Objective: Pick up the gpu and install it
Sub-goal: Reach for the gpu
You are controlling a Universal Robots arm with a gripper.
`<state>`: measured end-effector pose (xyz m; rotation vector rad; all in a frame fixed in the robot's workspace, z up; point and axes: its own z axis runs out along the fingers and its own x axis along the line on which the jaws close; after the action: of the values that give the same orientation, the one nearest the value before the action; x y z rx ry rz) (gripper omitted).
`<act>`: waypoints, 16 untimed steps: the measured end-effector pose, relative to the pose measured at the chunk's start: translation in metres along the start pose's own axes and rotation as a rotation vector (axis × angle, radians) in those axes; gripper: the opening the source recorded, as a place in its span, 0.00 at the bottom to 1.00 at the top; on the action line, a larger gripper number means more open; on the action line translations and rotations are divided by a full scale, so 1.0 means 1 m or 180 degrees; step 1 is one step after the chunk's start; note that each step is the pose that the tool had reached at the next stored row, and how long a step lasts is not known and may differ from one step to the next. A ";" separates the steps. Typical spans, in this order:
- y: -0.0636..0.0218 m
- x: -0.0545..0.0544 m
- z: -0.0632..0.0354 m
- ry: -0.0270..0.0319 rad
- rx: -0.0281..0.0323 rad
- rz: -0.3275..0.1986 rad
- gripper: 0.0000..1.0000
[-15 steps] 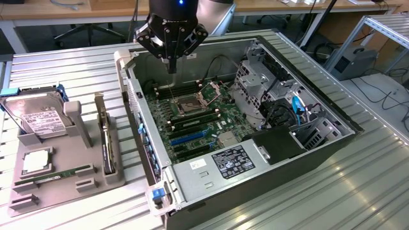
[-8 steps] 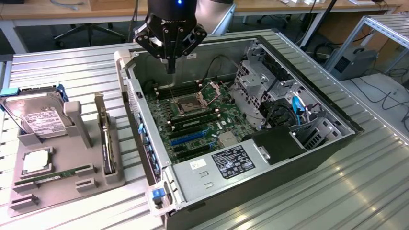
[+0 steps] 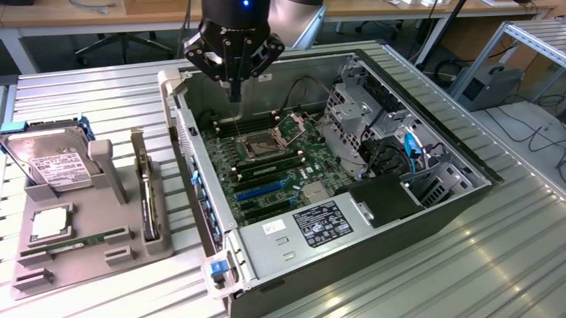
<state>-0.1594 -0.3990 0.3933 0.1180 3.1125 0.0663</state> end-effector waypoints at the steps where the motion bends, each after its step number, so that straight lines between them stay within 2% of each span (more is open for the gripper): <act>1: 0.0000 0.000 0.0000 0.0000 0.0000 0.0000 0.11; 16: -0.0004 0.006 -0.0002 0.0000 0.0000 0.0000 0.11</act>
<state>-0.1656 -0.3989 0.3933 0.1180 3.1125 0.0663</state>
